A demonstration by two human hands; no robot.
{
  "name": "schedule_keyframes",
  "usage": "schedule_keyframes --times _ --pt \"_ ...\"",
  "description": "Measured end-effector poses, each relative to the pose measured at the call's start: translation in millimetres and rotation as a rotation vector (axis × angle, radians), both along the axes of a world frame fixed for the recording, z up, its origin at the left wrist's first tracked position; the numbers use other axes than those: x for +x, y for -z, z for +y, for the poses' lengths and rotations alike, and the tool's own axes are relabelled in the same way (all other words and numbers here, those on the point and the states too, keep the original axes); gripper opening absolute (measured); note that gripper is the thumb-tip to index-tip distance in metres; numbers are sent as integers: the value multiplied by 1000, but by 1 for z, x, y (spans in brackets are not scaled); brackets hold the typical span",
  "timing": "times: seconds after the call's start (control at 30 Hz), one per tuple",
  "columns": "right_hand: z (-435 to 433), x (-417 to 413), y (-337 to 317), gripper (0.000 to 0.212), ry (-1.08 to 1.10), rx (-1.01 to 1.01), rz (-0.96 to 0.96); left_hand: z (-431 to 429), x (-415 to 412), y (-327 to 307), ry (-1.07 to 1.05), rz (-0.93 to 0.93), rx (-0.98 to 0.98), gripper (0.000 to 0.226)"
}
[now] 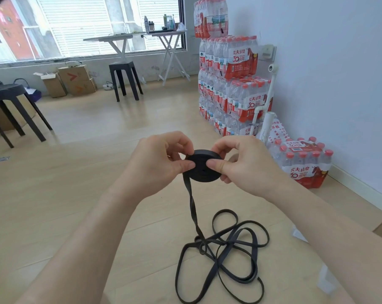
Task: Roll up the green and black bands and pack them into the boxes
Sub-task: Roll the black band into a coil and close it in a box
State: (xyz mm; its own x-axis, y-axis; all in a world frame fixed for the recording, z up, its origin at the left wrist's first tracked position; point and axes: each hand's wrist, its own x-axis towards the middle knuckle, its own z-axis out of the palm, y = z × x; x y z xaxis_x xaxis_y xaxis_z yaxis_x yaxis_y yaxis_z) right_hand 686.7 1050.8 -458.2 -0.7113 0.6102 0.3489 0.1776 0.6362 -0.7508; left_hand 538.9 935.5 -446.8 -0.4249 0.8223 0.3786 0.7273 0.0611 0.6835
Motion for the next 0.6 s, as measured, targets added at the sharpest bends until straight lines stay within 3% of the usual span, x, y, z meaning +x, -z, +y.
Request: schedule_keyframes --times 0.37,0.6 --pt "2 1 -1 7 -42 -416 159 0 -2 1 4 -252 166 18" --pt "-1 0 -1 4 -94 -629 284 0 -3 -1 62 -409 143 19"
